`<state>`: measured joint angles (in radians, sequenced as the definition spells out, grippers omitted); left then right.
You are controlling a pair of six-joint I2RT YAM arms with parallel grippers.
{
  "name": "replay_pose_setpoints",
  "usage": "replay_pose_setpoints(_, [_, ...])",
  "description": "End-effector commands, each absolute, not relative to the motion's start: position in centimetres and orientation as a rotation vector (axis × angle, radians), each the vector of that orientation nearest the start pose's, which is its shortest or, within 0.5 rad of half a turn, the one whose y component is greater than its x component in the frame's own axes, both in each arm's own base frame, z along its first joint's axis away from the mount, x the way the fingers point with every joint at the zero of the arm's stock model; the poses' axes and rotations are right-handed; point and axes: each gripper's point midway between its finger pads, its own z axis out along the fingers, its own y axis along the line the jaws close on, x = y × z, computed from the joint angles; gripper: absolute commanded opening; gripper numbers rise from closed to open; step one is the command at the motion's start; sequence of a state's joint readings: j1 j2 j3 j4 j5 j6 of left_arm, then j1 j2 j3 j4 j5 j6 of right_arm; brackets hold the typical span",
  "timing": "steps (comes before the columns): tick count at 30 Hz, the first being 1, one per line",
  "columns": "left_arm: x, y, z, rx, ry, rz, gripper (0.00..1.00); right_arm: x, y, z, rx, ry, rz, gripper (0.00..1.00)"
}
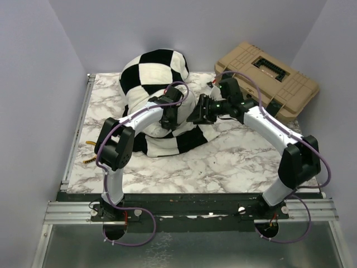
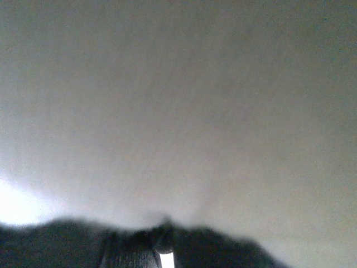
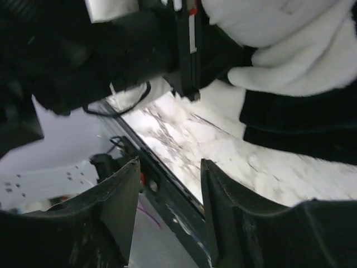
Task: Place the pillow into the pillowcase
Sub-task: Stuff the pillow into the pillowcase.
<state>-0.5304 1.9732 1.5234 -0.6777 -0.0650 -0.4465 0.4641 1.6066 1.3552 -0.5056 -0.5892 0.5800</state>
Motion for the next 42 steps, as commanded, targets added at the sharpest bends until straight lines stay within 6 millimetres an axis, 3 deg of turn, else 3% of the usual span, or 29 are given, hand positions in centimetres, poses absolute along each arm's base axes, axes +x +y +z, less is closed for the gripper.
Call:
replay_pose_setpoints(1, [40.6, -22.1, 5.6, 0.034, 2.651, -0.177, 0.00, 32.5, 32.8, 18.3, 0.026, 2.473, 1.531, 0.51])
replay_pose_setpoints(6, [40.9, -22.3, 5.9, 0.034, 2.648, -0.187, 0.00, 35.0, 33.9, 14.8, 0.247, 2.434, 1.601, 0.51])
replay_pose_setpoints(9, [40.8, -22.3, 6.0, 0.030, 2.649, -0.191, 0.00, 36.1, 33.4, 12.5, 0.318, 2.460, 1.514, 0.52])
replay_pose_setpoints(17, [40.2, -21.9, 6.1, 0.035, 2.655, -0.183, 0.00, 40.0, 31.7, 9.0, 0.424, 2.435, 1.347, 0.54])
replay_pose_setpoints(23, [40.2, -21.5, 6.3, 0.025, 2.657, -0.185, 0.00, 40.3, 30.6, 4.6, 0.450, 2.558, 1.165, 0.52])
replay_pose_setpoints(26, [40.4, -21.5, 6.7, 0.012, 2.650, -0.201, 0.00, 40.0, 30.1, 3.7, 0.390, 2.563, 1.122, 0.43])
replay_pose_setpoints(33, [40.9, -21.1, 6.8, -0.003, 2.651, -0.217, 0.00, 38.7, 30.5, 6.6, 0.138, 2.420, 1.238, 0.02])
replay_pose_setpoints(38, [41.3, -21.1, 6.9, 0.005, 2.645, -0.214, 0.00, 37.5, 30.5, 8.4, 0.067, 2.408, 1.305, 0.00])
replay_pose_setpoints(42, [41.9, -21.0, 7.6, 0.024, 2.620, -0.192, 0.00, 35.1, 30.0, 11.7, -0.003, 2.385, 1.383, 0.00])
